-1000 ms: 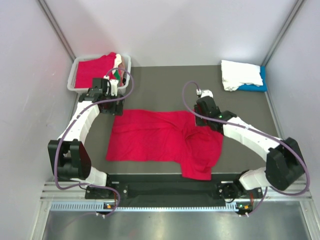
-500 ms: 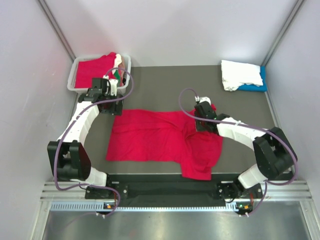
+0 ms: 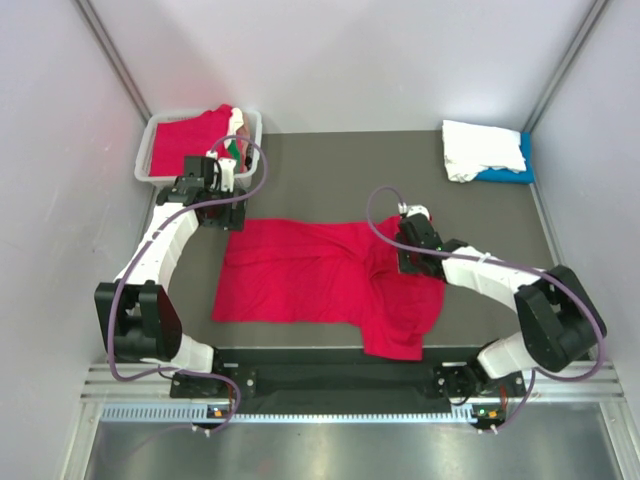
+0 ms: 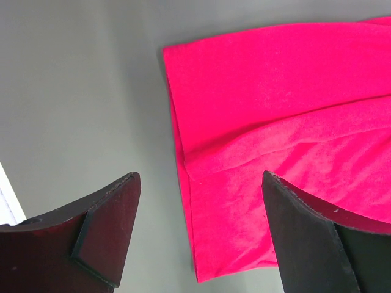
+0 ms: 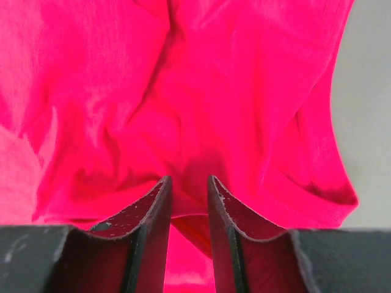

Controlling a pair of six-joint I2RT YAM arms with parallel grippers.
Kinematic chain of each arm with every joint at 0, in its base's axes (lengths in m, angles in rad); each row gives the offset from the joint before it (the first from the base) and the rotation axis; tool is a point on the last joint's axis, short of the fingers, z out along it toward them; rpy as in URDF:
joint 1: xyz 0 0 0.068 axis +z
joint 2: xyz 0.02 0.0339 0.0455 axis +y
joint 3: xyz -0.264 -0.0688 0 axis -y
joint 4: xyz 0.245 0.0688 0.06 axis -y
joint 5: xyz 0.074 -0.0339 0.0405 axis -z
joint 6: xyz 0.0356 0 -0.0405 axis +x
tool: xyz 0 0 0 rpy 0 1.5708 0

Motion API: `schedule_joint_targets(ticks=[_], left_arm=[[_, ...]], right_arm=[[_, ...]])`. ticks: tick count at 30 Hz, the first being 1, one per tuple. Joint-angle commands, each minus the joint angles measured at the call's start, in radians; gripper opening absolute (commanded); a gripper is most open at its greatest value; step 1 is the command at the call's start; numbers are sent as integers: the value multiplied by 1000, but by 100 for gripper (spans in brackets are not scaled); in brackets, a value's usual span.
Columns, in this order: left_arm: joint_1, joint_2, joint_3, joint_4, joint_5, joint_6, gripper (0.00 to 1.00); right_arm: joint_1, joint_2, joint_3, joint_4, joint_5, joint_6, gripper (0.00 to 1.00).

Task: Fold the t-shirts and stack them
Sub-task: Fold the tshirt

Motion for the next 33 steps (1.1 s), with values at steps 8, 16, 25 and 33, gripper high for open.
schedule_joint_targets(ticks=[8,16,25,33], left_arm=[[-3,1,55,-12,9,-4,85],[-2,-31,66,-58,28,-21,86],[-2,-236,-87,-130,49,37,86],[21,-434,-195,-148,60,76,84]], right_arm=[[58,-219,-127,-55,-26,83,29],[110,-347,-95,-186,-35,141,35],[409,-427,-115,-355,63,359,100],[461,-541,-124,-413,106,425,100]])
